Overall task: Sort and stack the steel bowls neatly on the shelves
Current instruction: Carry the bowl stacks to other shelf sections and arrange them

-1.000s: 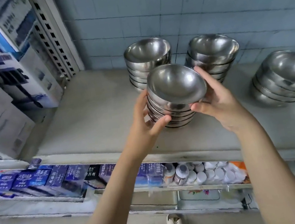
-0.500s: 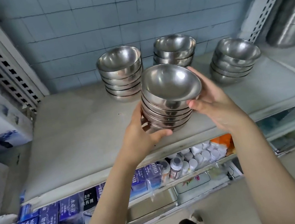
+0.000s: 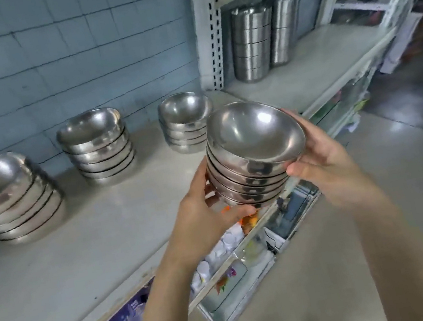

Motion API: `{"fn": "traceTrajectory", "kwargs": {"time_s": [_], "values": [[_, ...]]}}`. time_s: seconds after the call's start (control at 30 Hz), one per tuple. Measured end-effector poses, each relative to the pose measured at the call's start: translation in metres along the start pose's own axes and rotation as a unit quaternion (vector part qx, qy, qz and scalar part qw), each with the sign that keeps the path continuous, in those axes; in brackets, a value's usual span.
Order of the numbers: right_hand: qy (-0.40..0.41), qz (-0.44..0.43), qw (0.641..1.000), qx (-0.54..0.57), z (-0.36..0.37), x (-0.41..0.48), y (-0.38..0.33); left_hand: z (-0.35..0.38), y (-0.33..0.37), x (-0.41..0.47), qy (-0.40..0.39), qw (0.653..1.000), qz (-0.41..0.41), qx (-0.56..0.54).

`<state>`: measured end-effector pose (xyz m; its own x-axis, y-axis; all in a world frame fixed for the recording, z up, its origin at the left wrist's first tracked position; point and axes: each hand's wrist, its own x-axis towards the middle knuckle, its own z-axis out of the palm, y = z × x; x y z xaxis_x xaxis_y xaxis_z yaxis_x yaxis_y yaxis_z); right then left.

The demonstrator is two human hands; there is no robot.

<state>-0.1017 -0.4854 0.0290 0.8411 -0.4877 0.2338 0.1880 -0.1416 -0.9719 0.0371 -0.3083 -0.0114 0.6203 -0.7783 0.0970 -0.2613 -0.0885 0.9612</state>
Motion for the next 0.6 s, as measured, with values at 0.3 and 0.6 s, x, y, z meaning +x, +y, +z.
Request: {"fn": "traceTrajectory", "kwargs": {"time_s": [0.3,0.6], "values": [[0.077,-0.015,0.994,-0.077,-0.227,-0.012,-0.012,0.213,0.044,0.112,-0.085,0.996,0.032,-0.013],[0.079,0.012,0.994,-0.072,-0.377,0.049,0.006,0.329,0.061,0.226,-0.089,0.996,0.021,-0.013]]}}
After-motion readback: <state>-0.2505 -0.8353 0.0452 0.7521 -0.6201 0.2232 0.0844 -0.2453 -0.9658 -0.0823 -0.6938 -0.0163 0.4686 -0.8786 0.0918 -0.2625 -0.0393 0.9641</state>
